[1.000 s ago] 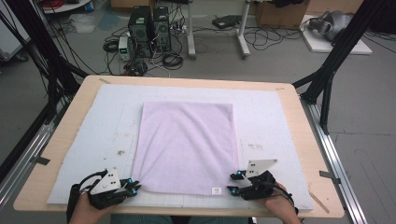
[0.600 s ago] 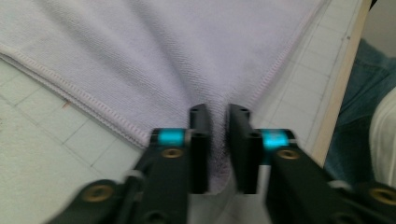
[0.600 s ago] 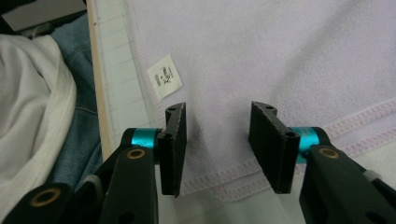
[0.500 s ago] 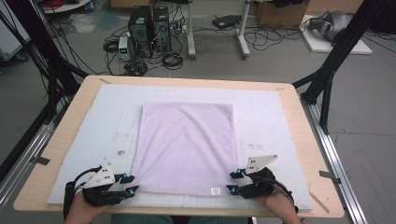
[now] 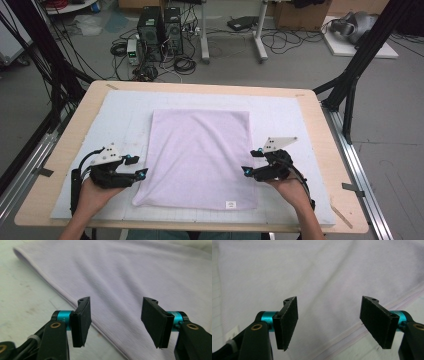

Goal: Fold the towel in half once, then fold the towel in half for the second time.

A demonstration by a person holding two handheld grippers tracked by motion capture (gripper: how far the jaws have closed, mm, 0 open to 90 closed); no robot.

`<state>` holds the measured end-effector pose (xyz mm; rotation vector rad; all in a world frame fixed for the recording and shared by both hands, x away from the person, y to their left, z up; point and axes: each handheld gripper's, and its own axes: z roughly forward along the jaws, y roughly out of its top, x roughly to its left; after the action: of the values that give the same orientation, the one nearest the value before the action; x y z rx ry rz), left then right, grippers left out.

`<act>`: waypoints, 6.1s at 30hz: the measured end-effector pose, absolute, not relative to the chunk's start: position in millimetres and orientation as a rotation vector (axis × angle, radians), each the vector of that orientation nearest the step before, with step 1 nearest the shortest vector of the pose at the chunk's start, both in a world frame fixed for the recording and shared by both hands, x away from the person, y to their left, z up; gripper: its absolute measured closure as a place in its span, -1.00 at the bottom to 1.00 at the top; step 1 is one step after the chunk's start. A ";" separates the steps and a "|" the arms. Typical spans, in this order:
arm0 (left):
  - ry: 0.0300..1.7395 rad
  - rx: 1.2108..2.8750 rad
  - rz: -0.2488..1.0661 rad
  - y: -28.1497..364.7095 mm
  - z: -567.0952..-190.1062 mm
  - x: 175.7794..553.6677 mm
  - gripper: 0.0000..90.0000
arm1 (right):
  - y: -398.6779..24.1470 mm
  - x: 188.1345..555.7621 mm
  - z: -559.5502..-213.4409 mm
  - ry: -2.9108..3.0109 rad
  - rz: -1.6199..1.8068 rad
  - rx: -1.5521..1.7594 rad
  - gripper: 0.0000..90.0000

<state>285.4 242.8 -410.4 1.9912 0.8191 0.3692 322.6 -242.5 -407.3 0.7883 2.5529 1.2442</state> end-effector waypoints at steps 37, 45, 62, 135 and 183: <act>1.058 1.986 0.493 239.9 -400.8 430.7 0.04 | -234.2 464.9 -387.6 2.467 1.077 0.972 -0.18; 1.154 1.988 0.471 235.4 -429.6 449.4 0.09 | -238.3 481.0 -425.6 2.475 0.965 1.142 -0.14; 1.202 1.966 0.362 222.3 -443.8 455.6 0.89 | -239.3 475.2 -441.8 2.492 1.124 1.193 0.87; 0.726 2.003 0.231 262.3 -389.1 277.5 0.19 | -253.1 306.6 -382.8 2.670 1.451 0.731 0.40; 0.605 2.203 0.204 241.5 -436.7 243.5 0.34 | -252.9 259.7 -438.4 2.729 1.268 0.582 0.25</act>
<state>243.5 241.5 -436.7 2.2034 0.6047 0.2036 259.7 -252.9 -438.4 0.5821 2.7291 1.2678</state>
